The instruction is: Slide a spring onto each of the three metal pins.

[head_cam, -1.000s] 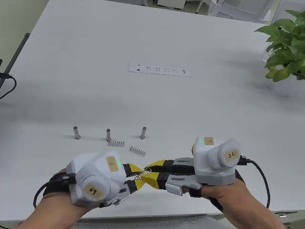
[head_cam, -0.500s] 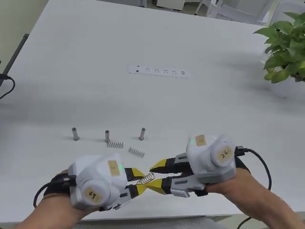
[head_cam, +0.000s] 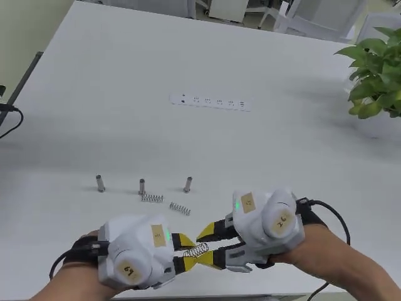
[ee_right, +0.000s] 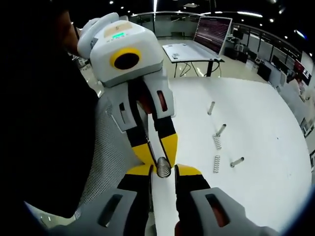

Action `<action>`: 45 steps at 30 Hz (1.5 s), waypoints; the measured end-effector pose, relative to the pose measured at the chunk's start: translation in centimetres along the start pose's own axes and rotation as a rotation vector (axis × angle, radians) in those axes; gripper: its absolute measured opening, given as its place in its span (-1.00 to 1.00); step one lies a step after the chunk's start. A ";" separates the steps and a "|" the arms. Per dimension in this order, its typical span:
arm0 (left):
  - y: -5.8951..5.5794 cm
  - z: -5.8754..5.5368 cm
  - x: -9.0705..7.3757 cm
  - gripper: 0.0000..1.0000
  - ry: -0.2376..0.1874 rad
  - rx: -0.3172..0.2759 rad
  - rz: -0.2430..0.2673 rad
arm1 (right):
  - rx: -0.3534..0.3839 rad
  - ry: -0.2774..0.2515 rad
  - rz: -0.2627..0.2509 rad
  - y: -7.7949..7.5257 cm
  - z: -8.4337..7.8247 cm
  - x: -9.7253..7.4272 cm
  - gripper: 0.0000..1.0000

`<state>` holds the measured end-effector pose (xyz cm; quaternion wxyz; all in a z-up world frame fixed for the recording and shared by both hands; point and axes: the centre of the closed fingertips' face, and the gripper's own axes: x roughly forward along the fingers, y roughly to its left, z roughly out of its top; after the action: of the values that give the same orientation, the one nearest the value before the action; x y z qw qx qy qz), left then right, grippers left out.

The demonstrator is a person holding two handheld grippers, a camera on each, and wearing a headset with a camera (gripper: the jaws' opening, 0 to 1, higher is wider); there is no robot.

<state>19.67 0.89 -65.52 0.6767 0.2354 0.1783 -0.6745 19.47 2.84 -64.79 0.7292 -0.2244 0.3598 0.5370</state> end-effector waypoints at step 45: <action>6.2 -4.4 -5.0 -0.55 -0.051 -0.294 0.233 | 0.046 0.042 -0.079 -2.4 -3.0 -0.4 -0.83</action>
<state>26.10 7.37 -65.93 0.7816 0.1359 0.2290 -0.5641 20.84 -0.36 -66.55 0.7470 -0.2328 0.3783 0.4946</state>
